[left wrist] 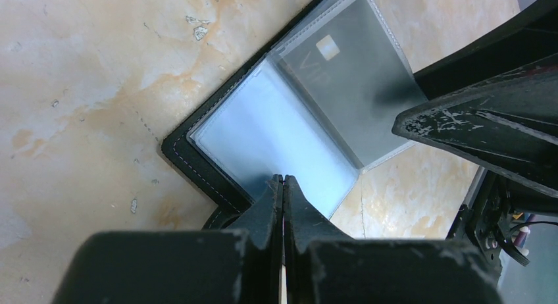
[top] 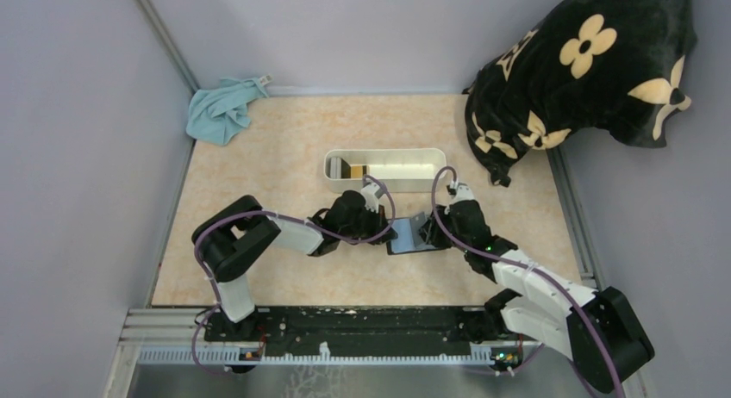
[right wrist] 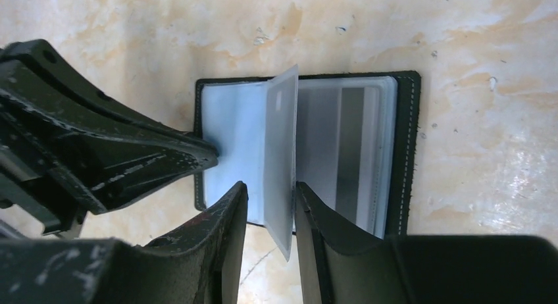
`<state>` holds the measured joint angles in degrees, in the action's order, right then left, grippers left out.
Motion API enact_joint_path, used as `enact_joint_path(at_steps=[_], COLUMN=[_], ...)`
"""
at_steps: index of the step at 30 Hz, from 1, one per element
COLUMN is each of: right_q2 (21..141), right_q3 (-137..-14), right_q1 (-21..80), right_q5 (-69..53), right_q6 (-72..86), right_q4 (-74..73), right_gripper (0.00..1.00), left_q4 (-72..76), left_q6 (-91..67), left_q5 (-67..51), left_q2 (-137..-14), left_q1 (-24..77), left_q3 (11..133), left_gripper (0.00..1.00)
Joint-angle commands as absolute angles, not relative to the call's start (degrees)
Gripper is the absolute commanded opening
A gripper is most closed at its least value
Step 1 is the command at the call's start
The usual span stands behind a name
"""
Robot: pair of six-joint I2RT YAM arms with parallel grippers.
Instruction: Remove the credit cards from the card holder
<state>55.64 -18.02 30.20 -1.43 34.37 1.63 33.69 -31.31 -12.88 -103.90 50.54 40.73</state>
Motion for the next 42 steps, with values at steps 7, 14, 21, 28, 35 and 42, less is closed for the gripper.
enact_joint_path(at_steps=[7,14,21,28,35,42], right_q2=[54.8,58.2,61.6,62.5,62.8,63.5], right_q3=[-25.3,-25.9,-26.1,-25.0,-23.1,-20.9], right_q1=[33.9,35.3,36.1,36.0,34.4,32.3], right_q5=[-1.8,-2.8,-5.0,-3.4,-3.1,-3.2], right_q6=[33.9,34.0,33.8,34.6,35.2,35.4], right_q4=[2.2,4.2,7.4,8.3,8.8,9.0], right_gripper=[0.34,0.39,0.41,0.41,0.39,0.36], left_q4=[32.6,32.8,33.0,31.4,26.2,27.4], left_q6=[-31.2,-31.4,-31.1,-30.3,-29.0,-29.1], left_q5=[-12.2,-12.1,-10.9,-8.6,-6.0,-9.2], left_q2=[-102.8,-102.6,-101.5,-98.3,-92.0,-93.1], left_q1=[50.8,50.7,50.8,50.7,50.7,50.7], left_q3=[38.9,38.5,37.5,36.2,36.0,38.4], left_gripper=[0.0,0.0,0.0,0.0,0.0,0.0])
